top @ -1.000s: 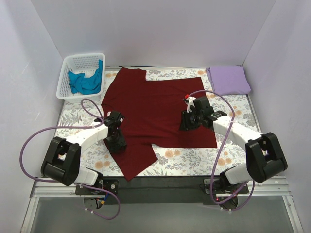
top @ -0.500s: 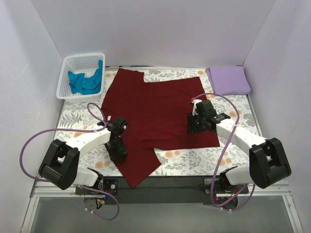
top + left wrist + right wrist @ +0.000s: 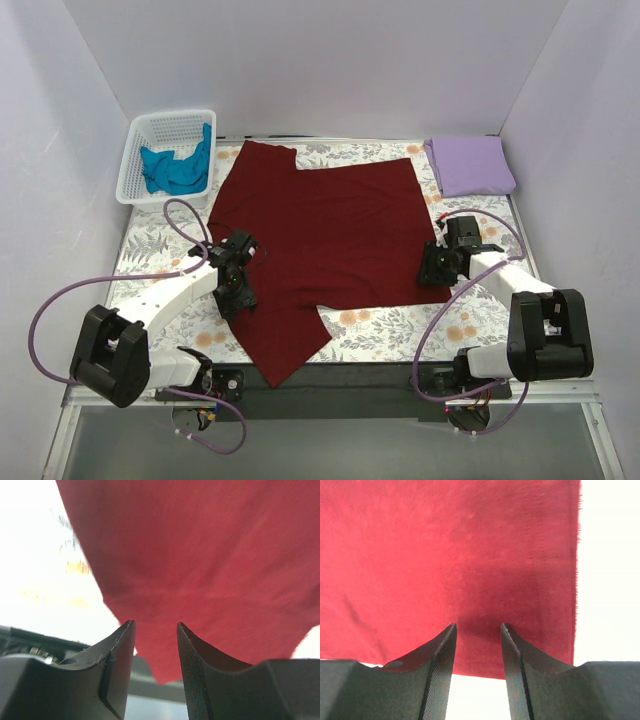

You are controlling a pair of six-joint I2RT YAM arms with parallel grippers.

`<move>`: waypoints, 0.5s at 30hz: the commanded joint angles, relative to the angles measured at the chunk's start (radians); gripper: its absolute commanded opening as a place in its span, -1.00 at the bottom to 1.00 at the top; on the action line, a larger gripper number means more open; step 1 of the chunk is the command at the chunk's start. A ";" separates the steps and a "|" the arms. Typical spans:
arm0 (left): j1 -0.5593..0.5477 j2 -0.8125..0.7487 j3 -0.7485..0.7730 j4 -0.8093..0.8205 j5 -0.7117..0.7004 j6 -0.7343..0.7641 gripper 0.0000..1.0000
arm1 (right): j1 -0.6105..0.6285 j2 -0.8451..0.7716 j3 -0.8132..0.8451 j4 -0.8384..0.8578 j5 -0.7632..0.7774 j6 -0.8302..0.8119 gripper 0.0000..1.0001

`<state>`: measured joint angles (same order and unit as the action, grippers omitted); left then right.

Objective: Fold and stack the t-shirts
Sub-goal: Flatten the tshirt out

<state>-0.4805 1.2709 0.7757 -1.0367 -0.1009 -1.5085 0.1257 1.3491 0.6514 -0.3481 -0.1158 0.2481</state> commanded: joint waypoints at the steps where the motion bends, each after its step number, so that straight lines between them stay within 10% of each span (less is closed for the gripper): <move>1: 0.043 -0.027 0.042 0.052 -0.068 -0.024 -0.24 | -0.073 -0.001 -0.025 0.021 -0.031 0.031 -0.05; 15: 0.230 0.065 0.152 0.262 -0.036 0.094 -0.16 | -0.065 -0.117 0.039 0.113 -0.127 -0.001 -0.05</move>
<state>-0.2523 1.3025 0.8444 -0.8879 -0.1333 -1.4517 -0.0093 1.2430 0.6167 -0.3050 -0.1852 0.2844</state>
